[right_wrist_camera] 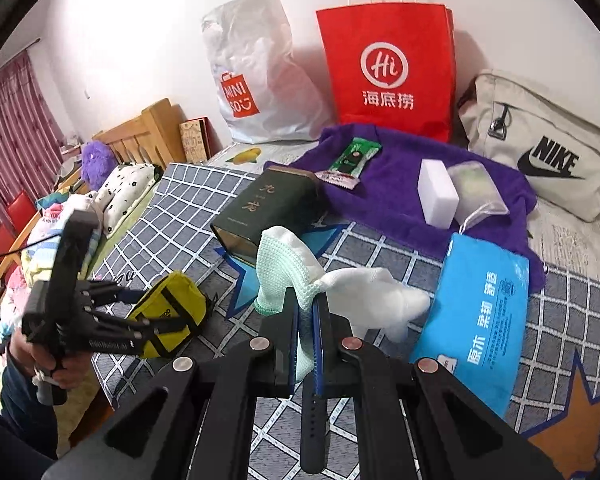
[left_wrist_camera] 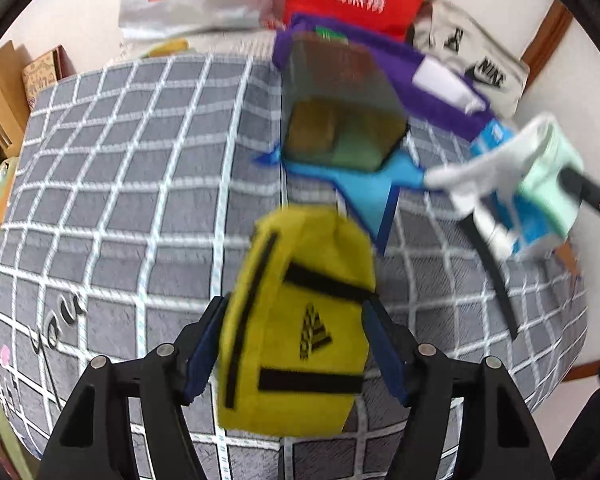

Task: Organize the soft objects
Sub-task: 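Lift the yellow pouch with the left tool while the right grasps the mint and white gloves, then carry the pouch and gloves toward the purple towel with both tools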

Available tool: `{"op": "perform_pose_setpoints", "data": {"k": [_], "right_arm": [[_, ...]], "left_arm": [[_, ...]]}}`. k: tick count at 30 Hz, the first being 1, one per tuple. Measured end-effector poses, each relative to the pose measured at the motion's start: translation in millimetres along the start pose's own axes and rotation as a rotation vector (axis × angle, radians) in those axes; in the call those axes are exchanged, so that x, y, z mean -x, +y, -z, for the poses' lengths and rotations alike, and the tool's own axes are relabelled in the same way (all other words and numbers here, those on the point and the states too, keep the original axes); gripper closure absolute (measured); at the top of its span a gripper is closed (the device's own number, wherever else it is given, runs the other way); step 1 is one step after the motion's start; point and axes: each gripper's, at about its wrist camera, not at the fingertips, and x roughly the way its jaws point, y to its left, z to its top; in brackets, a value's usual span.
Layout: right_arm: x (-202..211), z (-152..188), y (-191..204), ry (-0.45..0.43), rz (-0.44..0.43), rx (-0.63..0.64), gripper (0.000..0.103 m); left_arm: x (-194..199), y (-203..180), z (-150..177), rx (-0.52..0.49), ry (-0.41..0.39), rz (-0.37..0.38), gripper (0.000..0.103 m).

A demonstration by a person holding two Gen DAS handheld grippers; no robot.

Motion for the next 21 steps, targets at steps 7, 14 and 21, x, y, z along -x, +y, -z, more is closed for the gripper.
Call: {"op": "perform_pose_setpoints", "data": {"k": [7,14,21], "right_arm": [[-1.5,1.4,0.0,0.003,0.001,-0.006,0.096],[12.4,-5.2,1.6,-0.031,0.020,0.007,0.096],[28.4,-21.1,-8.0,-0.081,0.036,-0.015,0.096]], "left_arm": [[-11.2,-28.8,12.2,-0.130,-0.015,-0.103,0.013],[-2.8,-22.7,5.7,-0.123,-0.059,-0.103,0.039],[33.0,-8.2,-8.4,-0.034,-0.130,-0.050,0.042]]}}
